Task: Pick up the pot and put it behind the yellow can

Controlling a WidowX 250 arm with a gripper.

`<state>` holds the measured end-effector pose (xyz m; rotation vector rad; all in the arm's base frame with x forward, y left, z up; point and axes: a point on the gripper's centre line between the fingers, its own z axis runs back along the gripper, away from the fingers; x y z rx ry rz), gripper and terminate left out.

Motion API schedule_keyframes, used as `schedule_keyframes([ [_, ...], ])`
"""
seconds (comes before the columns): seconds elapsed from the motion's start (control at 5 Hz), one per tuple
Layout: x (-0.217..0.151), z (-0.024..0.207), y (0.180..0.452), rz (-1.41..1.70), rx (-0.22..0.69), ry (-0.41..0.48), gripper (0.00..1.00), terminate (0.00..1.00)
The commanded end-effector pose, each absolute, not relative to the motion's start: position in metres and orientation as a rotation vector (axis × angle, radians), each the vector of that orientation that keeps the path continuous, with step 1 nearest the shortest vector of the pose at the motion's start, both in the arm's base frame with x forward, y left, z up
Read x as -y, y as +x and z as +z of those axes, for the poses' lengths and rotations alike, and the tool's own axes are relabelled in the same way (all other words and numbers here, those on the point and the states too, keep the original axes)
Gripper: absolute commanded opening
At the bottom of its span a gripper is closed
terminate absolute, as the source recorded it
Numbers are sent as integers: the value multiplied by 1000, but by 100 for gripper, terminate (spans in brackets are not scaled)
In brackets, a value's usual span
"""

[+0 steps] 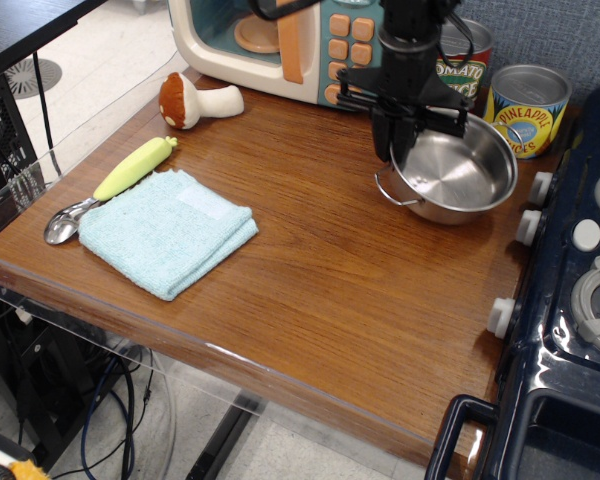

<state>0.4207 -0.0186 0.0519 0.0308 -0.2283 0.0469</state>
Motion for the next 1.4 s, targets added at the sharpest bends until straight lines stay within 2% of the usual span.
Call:
schedule_keyframes([
  [0.0,16,51,442,50,267,25,0,0],
  [0.2,12,52,442,73,258,26,100,0],
  [0.4,10,54,439,77,249,50,100,0],
  [0.8,10,71,430,55,270,80,100,0],
  [1.2,7,116,422,38,355,83,100,0],
])
